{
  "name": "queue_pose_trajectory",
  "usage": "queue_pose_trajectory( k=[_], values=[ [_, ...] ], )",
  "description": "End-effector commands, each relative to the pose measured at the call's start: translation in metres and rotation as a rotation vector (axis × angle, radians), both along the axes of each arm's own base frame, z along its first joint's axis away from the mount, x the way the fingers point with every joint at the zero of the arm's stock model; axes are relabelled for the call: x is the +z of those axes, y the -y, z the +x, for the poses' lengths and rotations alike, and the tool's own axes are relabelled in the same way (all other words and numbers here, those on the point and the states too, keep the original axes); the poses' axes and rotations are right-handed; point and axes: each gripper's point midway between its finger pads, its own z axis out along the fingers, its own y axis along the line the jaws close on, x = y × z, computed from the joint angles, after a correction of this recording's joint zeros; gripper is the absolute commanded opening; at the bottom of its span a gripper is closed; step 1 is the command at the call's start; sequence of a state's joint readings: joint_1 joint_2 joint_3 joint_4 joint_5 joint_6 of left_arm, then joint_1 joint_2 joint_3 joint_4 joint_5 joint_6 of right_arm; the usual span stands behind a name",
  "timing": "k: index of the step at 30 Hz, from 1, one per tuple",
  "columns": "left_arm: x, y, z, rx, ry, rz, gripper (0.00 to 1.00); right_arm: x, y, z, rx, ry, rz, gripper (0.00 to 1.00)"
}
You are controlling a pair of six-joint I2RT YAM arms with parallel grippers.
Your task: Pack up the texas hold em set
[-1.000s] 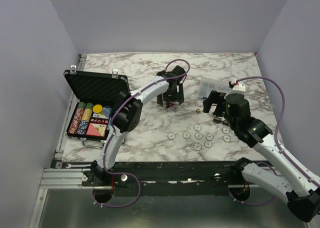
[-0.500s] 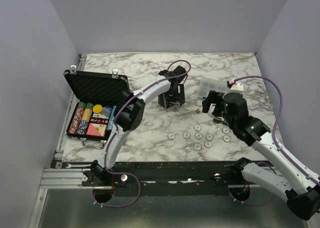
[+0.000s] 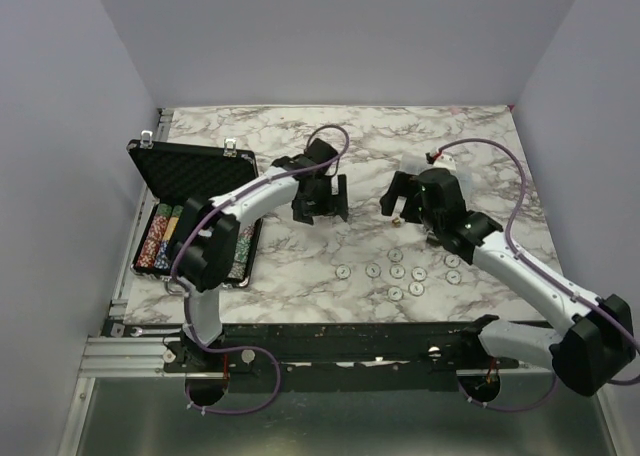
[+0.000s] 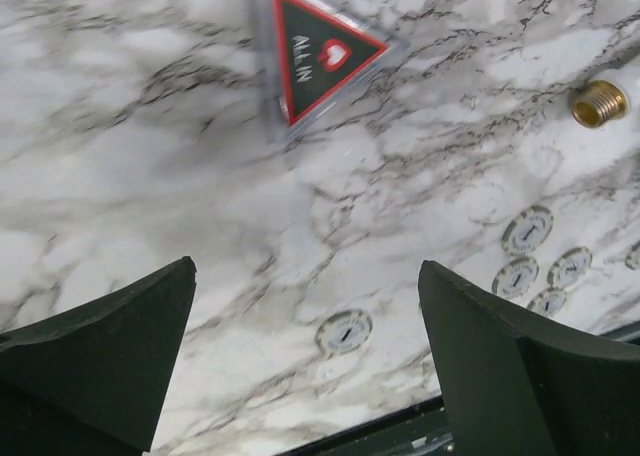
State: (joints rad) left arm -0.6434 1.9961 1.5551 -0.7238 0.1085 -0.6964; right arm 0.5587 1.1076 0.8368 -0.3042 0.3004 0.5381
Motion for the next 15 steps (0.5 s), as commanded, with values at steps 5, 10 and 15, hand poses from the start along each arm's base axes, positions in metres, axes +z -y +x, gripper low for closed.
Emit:
queue_pose_trajectory(
  k=[5, 10, 15],
  values=[
    [0.069, -0.053, -0.006, 0.003, 0.205, -0.197, 0.98, -0.014, -0.058, 0.065, 0.179, -0.030, 0.254, 0.94],
    [0.085, -0.060, -0.026, -0.083, 0.242, -0.231, 0.98, -0.046, -0.104, 0.094, 0.378, -0.109, 0.303, 0.91],
    [0.091, -0.061, -0.043, -0.121, 0.246, -0.268, 0.98, -0.070, -0.134, 0.114, 0.492, -0.140, 0.361, 0.89]
  ],
)
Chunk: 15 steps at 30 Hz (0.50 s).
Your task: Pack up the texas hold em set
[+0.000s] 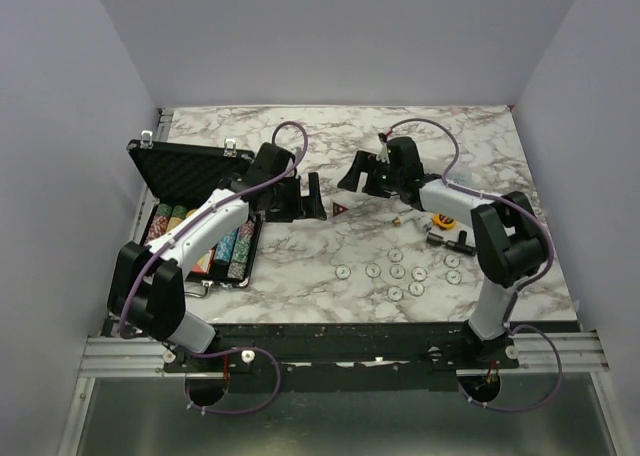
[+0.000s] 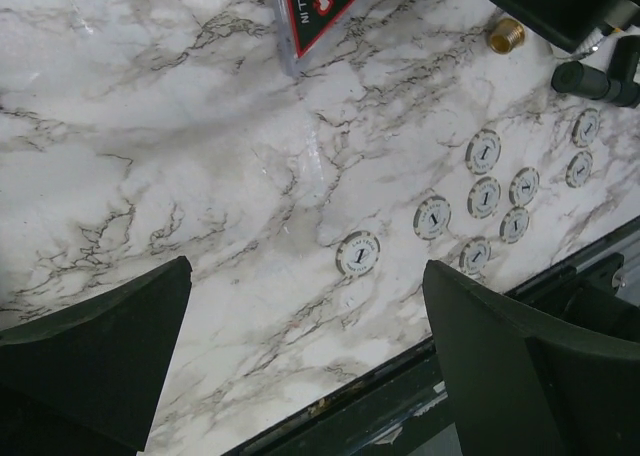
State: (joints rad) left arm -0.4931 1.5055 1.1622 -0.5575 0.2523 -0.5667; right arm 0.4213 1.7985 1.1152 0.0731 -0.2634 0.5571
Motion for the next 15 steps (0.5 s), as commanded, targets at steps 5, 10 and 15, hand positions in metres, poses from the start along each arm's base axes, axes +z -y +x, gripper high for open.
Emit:
queue_pose_trajectory(
  k=[5, 10, 15],
  values=[
    [0.012, -0.001, -0.015, -0.068, 0.061, -0.030, 0.98, -0.012, -0.048, 0.018, 0.228, 0.030, 0.165, 0.89],
    [0.019, -0.008, -0.008, -0.027, 0.101, -0.007, 0.99, -0.027, -0.063, 0.007, 0.319, -0.004, 0.258, 0.88],
    [0.021, -0.009, -0.004, -0.013, 0.105, 0.007, 0.98, -0.049, -0.070, -0.009, 0.401, -0.055, 0.309, 0.86]
  ],
)
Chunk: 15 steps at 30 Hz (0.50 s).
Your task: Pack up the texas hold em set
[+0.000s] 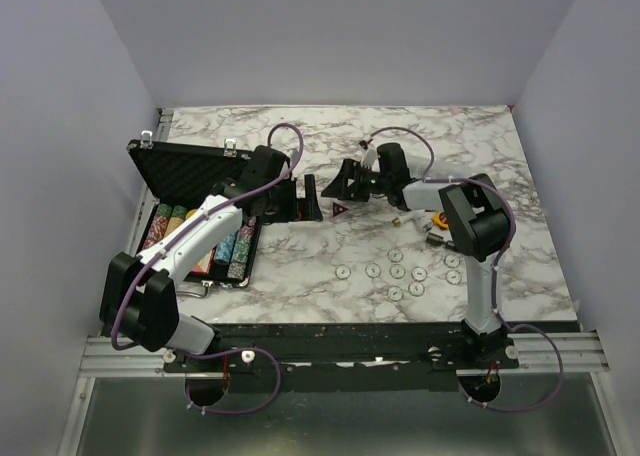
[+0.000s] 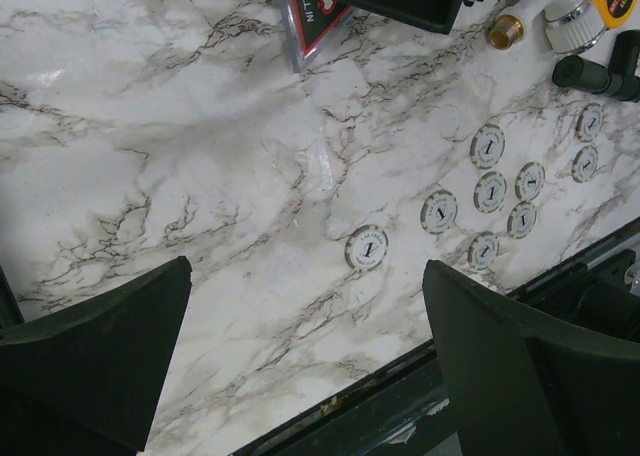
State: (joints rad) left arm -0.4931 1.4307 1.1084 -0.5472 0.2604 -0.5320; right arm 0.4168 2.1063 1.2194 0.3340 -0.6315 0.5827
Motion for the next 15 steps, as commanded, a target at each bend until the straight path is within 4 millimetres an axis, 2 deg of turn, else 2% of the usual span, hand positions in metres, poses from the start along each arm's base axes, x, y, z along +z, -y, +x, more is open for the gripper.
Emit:
queue_pose_trajectory(
  k=[1, 4, 7, 9, 11, 15],
  values=[
    [0.013, -0.004, 0.009, 0.021, 0.062, 0.017, 0.99, -0.005, -0.012, -0.017, 0.126, -0.012, 0.111, 0.85],
    [0.009, -0.006, 0.009, 0.028, 0.053, 0.029, 0.98, -0.008, -0.016, -0.034, 0.166, -0.052, 0.168, 0.83],
    [0.004, -0.010, 0.010, 0.045, 0.049, 0.046, 0.99, -0.014, -0.024, -0.059, 0.197, -0.093, 0.169, 0.82],
    [-0.003, -0.014, 0.011, 0.058, 0.040, 0.065, 0.99, -0.013, -0.032, -0.080, 0.231, -0.120, 0.177, 0.82],
    [-0.012, -0.017, 0.010, 0.063, 0.019, 0.079, 0.98, -0.003, -0.037, -0.094, 0.236, -0.146, 0.215, 0.80],
    [-0.027, -0.015, 0.006, 0.070, -0.025, 0.073, 0.98, 0.029, -0.019, -0.086, 0.125, -0.130, 0.265, 0.80]
  ],
)
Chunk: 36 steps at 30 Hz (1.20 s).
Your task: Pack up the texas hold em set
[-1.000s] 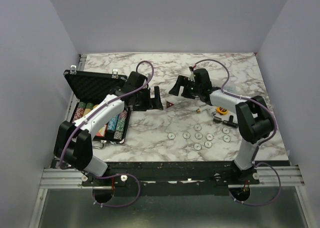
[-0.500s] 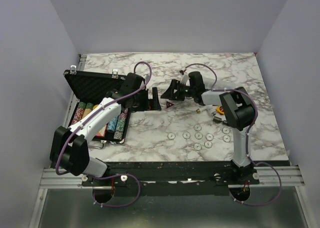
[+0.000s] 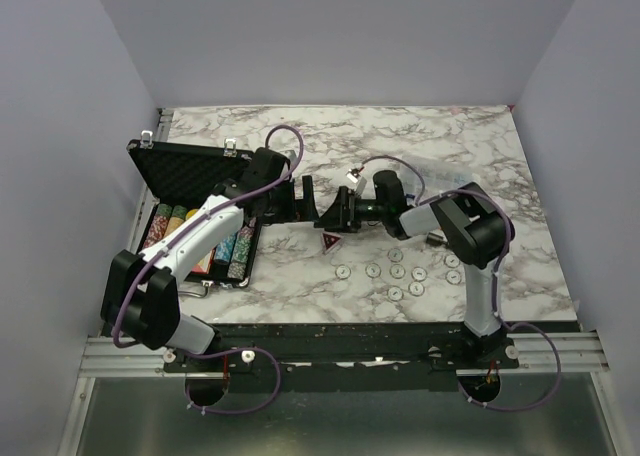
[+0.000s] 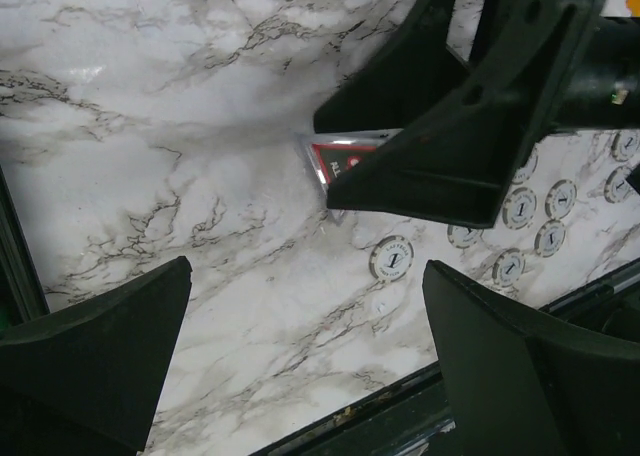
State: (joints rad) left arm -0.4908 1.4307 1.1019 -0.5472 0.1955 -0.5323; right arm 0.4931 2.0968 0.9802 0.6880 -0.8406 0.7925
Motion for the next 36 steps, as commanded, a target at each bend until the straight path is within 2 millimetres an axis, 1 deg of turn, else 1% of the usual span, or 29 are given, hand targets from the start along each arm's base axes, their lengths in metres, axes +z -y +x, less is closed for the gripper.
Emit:
queue_pose_trajectory(
  k=[1, 2, 3, 5, 8, 9, 10, 12, 13, 16, 18, 19, 20, 22, 25, 29, 32, 36],
  values=[
    [-0.024, -0.003, -0.002, 0.025, -0.057, 0.016, 0.98, 0.038, 0.017, 0.004, -0.080, -0.007, 0.057, 0.80],
    [-0.026, -0.001, -0.002, 0.023, -0.066, 0.007, 0.97, 0.048, 0.024, 0.009, -0.110, 0.009, 0.047, 0.80],
    [-0.028, 0.002, -0.003, 0.013, -0.078, -0.001, 0.96, 0.052, 0.033, 0.016, -0.161, 0.021, 0.015, 0.80],
    [-0.031, 0.008, -0.003, -0.003, -0.089, -0.015, 0.95, 0.051, 0.060, 0.036, -0.299, 0.030, -0.105, 0.80],
    [-0.037, 0.023, -0.004, -0.071, -0.113, -0.020, 0.95, 0.055, 0.108, 0.056, -0.491, 0.056, -0.292, 0.81],
    [-0.043, 0.027, -0.005, -0.089, -0.138, -0.005, 0.95, 0.060, 0.124, 0.059, -0.548, 0.064, -0.339, 0.81],
    [-0.046, 0.032, -0.005, -0.100, -0.152, 0.015, 0.95, 0.059, 0.143, 0.062, -0.614, 0.054, -0.392, 0.82],
    [-0.054, 0.038, -0.005, -0.087, -0.189, 0.077, 0.95, 0.069, 0.171, 0.062, -0.714, 0.062, -0.441, 0.83],
    [-0.058, 0.039, -0.007, -0.068, -0.219, 0.111, 0.96, 0.072, 0.184, 0.057, -0.748, 0.055, -0.466, 0.83],
    [-0.070, 0.047, -0.008, -0.031, -0.288, 0.178, 0.98, 0.087, 0.207, 0.048, -0.831, 0.095, -0.503, 0.84],
    [-0.075, 0.049, -0.007, 0.012, -0.327, 0.189, 0.99, 0.100, 0.216, 0.040, -0.867, 0.137, -0.499, 0.85],
    [-0.078, 0.049, -0.007, 0.038, -0.348, 0.194, 0.99, 0.102, 0.219, 0.036, -0.877, 0.149, -0.503, 0.85],
    [-0.080, 0.049, -0.005, 0.056, -0.362, 0.199, 0.99, 0.107, 0.223, 0.032, -0.887, 0.170, -0.501, 0.85],
    [-0.084, 0.052, -0.005, 0.103, -0.397, 0.196, 0.98, 0.110, 0.229, 0.025, -0.899, 0.191, -0.519, 0.86],
    [-0.092, 0.062, -0.008, 0.149, -0.452, 0.171, 0.98, 0.111, 0.236, 0.016, -0.906, 0.204, -0.545, 0.86],
    [-0.102, 0.074, -0.009, 0.194, -0.511, 0.153, 0.98, 0.113, 0.235, 0.004, -0.881, 0.212, -0.529, 0.86],
    [-0.105, 0.078, -0.007, 0.231, -0.506, 0.180, 0.97, 0.114, 0.231, -0.005, -0.856, 0.215, -0.509, 0.86],
    [-0.110, 0.080, -0.007, 0.275, -0.489, 0.232, 0.93, 0.113, 0.234, -0.011, -0.854, 0.213, -0.521, 0.86]
  ],
)
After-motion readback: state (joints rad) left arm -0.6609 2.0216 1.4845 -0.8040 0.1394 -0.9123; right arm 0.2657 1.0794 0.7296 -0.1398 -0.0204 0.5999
